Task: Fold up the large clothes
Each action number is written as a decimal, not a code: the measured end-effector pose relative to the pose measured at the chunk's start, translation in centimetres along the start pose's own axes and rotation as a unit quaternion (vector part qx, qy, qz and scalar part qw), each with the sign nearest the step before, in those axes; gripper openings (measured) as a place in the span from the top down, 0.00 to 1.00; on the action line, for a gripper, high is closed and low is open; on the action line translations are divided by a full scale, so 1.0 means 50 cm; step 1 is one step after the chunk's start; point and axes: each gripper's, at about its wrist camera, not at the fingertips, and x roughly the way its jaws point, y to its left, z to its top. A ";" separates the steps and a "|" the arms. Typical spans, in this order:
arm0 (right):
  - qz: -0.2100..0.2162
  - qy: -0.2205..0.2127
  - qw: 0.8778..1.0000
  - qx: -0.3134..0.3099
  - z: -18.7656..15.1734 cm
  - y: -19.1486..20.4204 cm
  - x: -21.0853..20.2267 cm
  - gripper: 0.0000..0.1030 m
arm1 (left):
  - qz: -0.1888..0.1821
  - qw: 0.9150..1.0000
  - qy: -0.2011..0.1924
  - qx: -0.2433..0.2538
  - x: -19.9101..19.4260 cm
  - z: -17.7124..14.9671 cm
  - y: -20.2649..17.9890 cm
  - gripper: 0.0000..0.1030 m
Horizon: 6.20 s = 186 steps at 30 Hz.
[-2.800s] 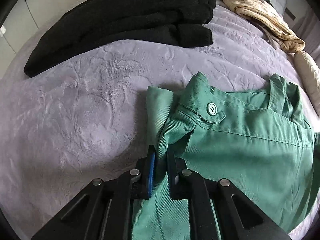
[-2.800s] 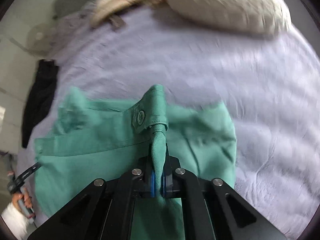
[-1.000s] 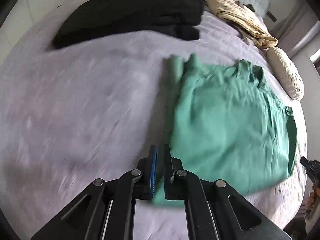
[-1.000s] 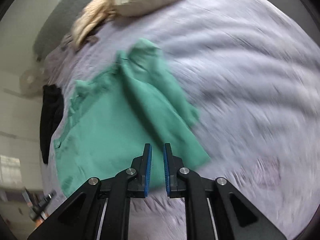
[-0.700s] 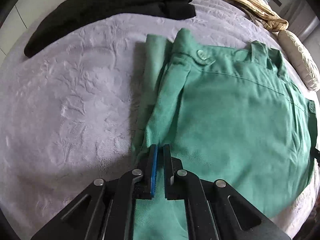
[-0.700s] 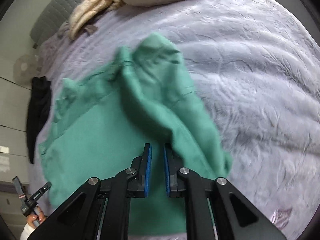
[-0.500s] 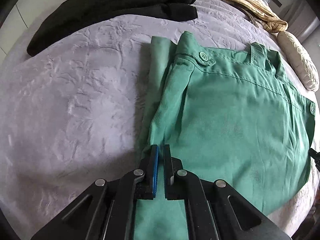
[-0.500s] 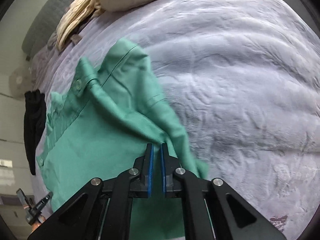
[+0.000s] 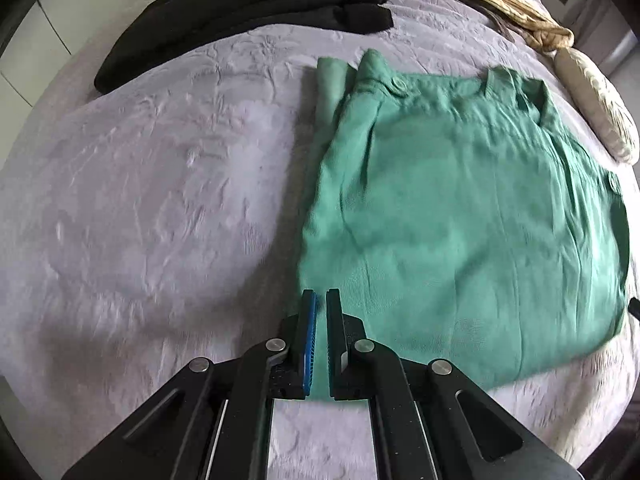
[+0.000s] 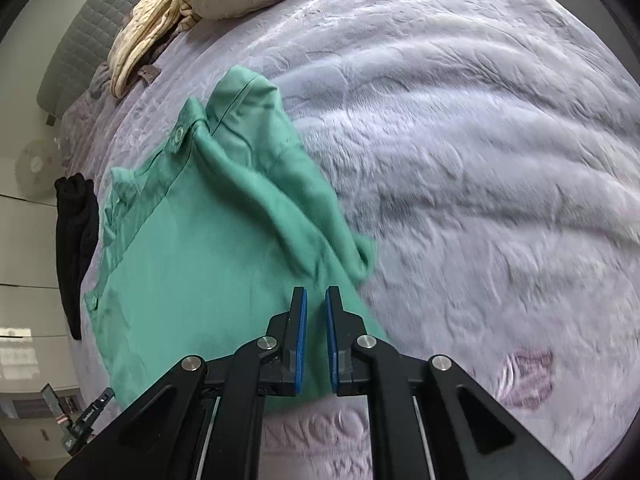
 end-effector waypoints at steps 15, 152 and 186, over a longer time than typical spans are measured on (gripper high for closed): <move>0.014 0.052 0.998 -0.023 -0.144 0.080 -0.038 0.44 | -0.035 0.998 0.051 -0.010 -0.034 -0.129 -0.023 0.82; 0.120 0.083 0.970 -0.196 -0.226 0.347 0.291 0.91 | -0.235 0.960 -0.096 0.117 -0.101 0.148 -0.220 0.86; 0.248 -0.012 0.965 0.081 -0.105 -0.107 0.112 0.69 | -0.225 0.902 -0.147 0.339 -0.107 0.012 -0.838 0.11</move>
